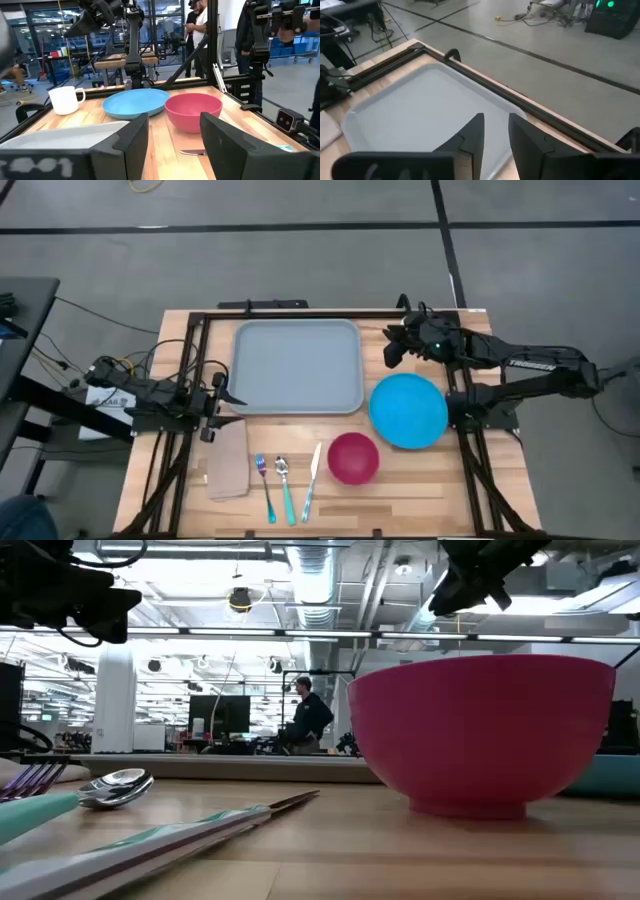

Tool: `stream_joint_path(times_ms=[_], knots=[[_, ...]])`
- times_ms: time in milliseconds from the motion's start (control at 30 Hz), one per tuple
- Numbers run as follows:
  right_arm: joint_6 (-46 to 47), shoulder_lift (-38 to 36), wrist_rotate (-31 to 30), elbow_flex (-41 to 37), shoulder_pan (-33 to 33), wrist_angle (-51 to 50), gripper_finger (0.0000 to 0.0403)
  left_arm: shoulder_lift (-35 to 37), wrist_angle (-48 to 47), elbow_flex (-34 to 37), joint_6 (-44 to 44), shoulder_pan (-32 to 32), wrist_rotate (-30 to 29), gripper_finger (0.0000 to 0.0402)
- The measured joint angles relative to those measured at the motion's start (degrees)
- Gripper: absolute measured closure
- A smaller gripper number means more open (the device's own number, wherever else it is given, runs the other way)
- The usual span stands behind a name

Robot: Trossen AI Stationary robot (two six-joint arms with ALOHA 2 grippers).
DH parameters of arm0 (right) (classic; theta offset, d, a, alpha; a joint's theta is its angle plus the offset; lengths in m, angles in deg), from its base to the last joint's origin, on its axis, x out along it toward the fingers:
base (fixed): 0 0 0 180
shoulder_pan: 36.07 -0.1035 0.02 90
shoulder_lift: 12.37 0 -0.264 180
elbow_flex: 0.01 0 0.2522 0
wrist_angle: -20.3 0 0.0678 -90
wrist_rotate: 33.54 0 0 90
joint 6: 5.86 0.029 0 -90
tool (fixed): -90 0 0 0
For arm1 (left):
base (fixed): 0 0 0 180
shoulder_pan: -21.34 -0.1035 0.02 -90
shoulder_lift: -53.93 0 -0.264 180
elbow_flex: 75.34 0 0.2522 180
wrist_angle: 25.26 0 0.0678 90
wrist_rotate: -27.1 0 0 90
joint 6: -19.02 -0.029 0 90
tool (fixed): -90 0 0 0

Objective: Set up tray

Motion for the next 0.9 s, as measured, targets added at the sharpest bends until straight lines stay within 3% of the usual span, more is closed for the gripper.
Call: stream_joint_path(times_ms=[133,267,433,700,900], knots=[[1.1,2.1,0.0,3.2,1.9,-4.7,0.0321,0.0,0.0,0.0,0.1,0.0,0.0,0.0233],[7.9,3.8,0.5,5.4,4.6,-10.8,0.0321,0.0,0.0,0.0,-0.2,0.0,0.0,0.0233],[11.5,4.3,4.7,5.6,8.6,-13.0,0.0321,0.0,0.0,0.0,0.0,0.0,0.0,0.0233],[16.3,4.4,5.6,5.6,15.9,-20.1,0.0321,0.0,0.0,0.0,-0.2,0.0,0.0,0.0233],[18.8,8.3,9.7,5.6,22.4,-22.7,0.0321,0.0,0.0,0.0,-0.2,0.0,0.0,0.0233]])
